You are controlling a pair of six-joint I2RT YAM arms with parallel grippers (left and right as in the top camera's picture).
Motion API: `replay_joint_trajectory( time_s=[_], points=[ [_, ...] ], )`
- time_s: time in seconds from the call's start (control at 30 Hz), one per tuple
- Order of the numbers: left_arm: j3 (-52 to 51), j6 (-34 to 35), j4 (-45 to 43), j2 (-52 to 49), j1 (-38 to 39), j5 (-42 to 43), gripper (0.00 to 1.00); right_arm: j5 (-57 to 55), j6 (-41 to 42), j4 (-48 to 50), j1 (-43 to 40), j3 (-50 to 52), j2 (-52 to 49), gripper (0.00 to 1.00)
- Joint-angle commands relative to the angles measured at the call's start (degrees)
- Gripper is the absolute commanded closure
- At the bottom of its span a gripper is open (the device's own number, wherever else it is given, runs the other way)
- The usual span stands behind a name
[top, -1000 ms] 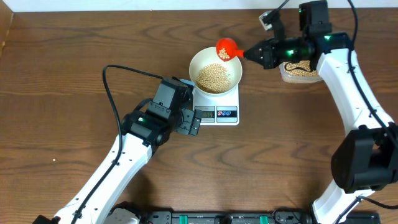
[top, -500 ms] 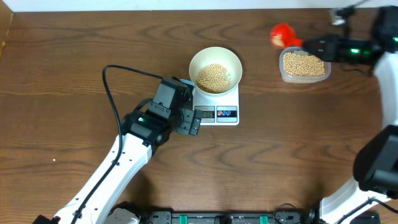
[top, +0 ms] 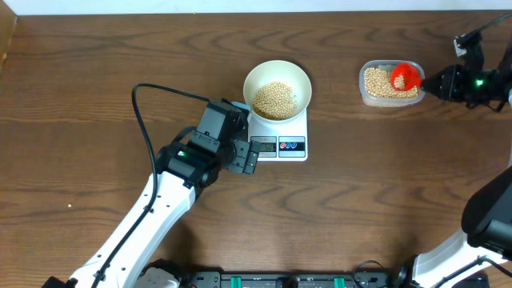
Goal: Scoop item into bowl and weigh 50g on scale
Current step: 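Lower the red scoop into the soybean tub with the right gripper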
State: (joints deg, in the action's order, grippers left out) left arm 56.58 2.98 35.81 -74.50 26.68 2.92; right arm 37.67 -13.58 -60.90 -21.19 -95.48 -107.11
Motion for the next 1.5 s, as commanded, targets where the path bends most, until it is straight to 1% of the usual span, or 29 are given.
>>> replay_joint_trajectory(
  time_s=[0.0,0.13,0.27,0.37,0.4,0.47,0.73,0.83,1.0,1.07,1.23,1.3,1.37,1.47],
  points=[
    [-1.07,0.07,0.15,-0.11,-0.24,0.13,0.08,-7.41,-1.4,1.6,1.73,-1.01,1.9,0.99],
    [-1.07,0.07,0.15,-0.11,-0.24,0.13,0.08,-12.33,-1.11,3.37,3.89,-1.01,1.9,0.99],
    [-1.09,0.07,0.15,-0.11,-0.24,0.13,0.08,-27.17,2.71,4.87,7.89,-1.01,1.9,0.99],
    [-1.09,0.07,0.15,-0.11,-0.24,0.13,0.08,-33.62,2.8,5.88,11.58,-1.01,1.9,0.98],
    [-1.07,0.07,0.17,-0.11,-0.24,0.11,0.08,-38.4,2.75,5.9,13.9,-1.01,1.9,0.99],
    [-1.07,0.07,0.17,-0.11,-0.24,0.11,0.08,-44.3,2.78,5.79,16.65,-1.01,1.9,0.99],
    [-1.07,0.07,0.15,-0.11,-0.24,0.13,0.08,-59.08,1.77,4.94,25.99,-1.01,1.9,0.99],
    [-1.07,0.07,0.15,-0.11,-0.24,0.11,0.08,-62.29,3.37,4.92,27.54,-1.01,1.9,0.99],
    [-1.07,0.07,0.15,-0.11,-0.24,0.13,0.08,-62.53,9.25,4.85,27.5,-1.01,2.73,0.99],
    [-1.09,0.07,0.17,-0.11,-0.24,0.13,0.08,-59.93,12.31,4.9,27.12,-1.01,3.72,0.99],
    [-1.09,0.07,0.15,-0.11,-0.24,0.11,0.08,-38.91,23.98,5.03,23.54,-1.01,5.42,0.97],
    [-1.07,0.07,0.15,-0.11,-0.24,0.13,0.08,-34.75,28.61,5.27,21.79,-0.76,5.07,0.97],
    [-1.09,0.07,0.17,-0.11,-0.24,0.13,0.08,-33.38,32.52,5.75,20.28,-0.31,4.55,0.93],
    [-1.09,0.07,0.17,-0.11,-0.24,0.13,0.08,-32.04,38.69,6.78,18.32,0.74,3.5,0.77]
  ],
)
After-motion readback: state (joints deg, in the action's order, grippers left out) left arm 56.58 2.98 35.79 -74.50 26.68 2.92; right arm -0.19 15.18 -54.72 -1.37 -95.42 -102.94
